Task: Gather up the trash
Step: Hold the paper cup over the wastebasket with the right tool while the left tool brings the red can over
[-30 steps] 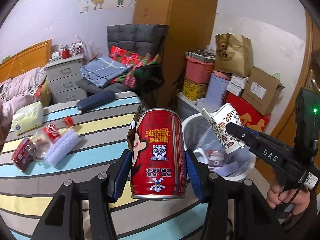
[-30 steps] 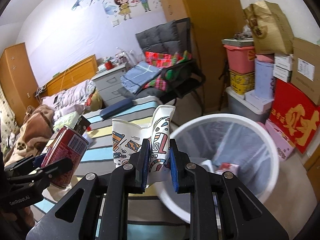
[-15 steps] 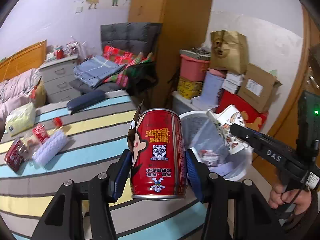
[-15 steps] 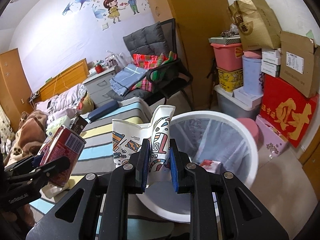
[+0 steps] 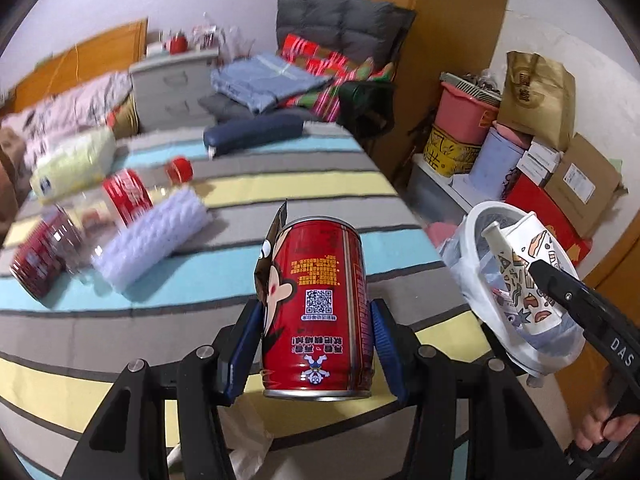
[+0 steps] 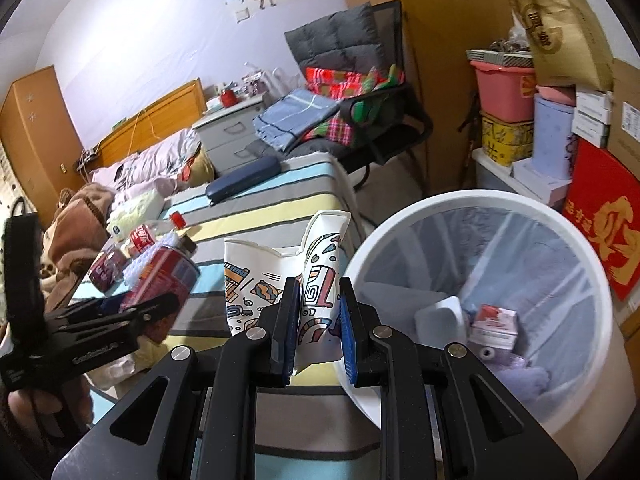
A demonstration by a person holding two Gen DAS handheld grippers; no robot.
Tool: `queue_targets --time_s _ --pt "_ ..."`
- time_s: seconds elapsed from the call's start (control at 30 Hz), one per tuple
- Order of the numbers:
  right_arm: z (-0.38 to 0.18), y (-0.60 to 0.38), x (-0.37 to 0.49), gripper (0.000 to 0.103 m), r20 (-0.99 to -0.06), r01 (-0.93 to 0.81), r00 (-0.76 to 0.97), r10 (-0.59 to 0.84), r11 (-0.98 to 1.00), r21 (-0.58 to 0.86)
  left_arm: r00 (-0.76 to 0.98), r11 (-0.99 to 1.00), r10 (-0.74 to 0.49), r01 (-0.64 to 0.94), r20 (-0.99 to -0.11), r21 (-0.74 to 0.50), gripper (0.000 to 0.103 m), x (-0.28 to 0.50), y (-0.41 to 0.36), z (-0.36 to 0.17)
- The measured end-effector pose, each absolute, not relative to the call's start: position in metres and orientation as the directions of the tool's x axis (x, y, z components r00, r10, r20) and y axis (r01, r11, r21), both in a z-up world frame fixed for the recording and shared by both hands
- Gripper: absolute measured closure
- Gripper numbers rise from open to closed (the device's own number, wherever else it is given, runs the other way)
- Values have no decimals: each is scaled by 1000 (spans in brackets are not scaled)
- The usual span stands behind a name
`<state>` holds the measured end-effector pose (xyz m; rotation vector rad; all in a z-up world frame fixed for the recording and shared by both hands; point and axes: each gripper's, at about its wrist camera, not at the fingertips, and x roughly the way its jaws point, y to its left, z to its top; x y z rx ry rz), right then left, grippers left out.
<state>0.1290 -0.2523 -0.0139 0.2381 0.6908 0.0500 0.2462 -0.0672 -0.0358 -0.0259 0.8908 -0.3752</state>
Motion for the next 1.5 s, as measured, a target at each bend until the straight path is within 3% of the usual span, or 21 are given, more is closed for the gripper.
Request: queue_targets --time_s 0.2,0.3,0.63,1.0,1.13,1.5 --pt "-16 -249 135 84 -635 20 760 136 973 232 554 928 -351 313 -755 -202 48 249 -65 -46" --pt "-17 -249 136 84 -637 20 759 137 972 233 561 927 -355 315 -747 -204 41 245 -65 -44" --pt "-18 -248 138 84 -639 12 754 150 970 242 622 940 -306 317 -720 -126 40 222 -69 -33" --pt "-17 -252 136 84 -640 20 755 140 971 237 567 934 -299 340 -768 -112 40 244 -89 -46" --pt "-17 -253 135 84 -641 25 756 135 972 235 554 936 -279 341 -784 -91 50 250 -95 -50" --pt "-10 -262 128 84 -621 55 776 112 968 243 589 920 -323 379 -741 -100 50 231 -106 -24"
